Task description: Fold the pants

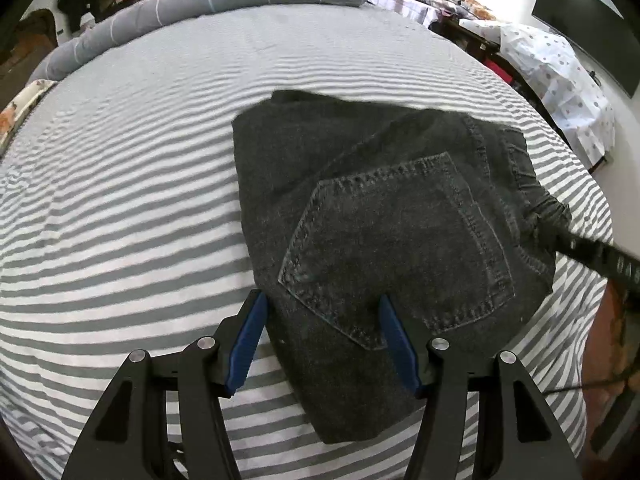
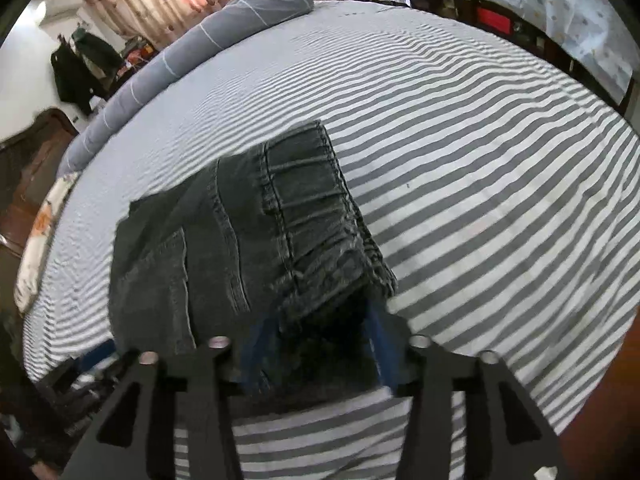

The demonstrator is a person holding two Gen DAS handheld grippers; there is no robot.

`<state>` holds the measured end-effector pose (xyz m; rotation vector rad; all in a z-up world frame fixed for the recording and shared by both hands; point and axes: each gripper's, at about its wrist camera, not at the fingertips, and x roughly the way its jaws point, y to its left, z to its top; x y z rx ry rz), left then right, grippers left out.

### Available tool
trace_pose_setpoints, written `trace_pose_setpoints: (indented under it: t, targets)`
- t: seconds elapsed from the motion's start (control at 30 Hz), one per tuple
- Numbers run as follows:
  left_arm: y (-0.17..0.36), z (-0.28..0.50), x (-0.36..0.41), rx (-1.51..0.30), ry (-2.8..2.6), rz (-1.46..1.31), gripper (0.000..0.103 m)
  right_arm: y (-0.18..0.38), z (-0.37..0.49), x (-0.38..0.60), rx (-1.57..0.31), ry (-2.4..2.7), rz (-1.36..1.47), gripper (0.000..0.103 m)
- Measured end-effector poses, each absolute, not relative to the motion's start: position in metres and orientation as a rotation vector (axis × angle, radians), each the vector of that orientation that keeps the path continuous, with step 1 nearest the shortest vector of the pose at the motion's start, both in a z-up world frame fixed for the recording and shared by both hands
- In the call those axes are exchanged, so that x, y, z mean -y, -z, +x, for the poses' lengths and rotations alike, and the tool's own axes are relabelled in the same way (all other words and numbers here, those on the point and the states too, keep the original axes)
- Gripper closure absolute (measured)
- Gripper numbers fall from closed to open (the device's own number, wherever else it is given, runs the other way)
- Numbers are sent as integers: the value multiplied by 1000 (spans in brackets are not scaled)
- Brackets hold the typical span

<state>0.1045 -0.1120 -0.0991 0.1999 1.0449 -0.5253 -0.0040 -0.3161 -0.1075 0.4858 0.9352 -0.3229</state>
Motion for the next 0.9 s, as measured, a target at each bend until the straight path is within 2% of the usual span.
trace_pose_setpoints:
  t: [0.17,0.3,0.7,0.9]
  targets:
    - [91,110,115,-982,518,222,43,122,-12,314,-966,330,496,47]
    - [88,125,128,-967,544,246,43,128,-17,319,-952,338,527,41]
    - [106,198,161,-1062,625,222,43,138,-24,336,-946,300,610,39]
    - [112,210,168,-1071,625,220,41,140,-23,341,-950,282,636,37]
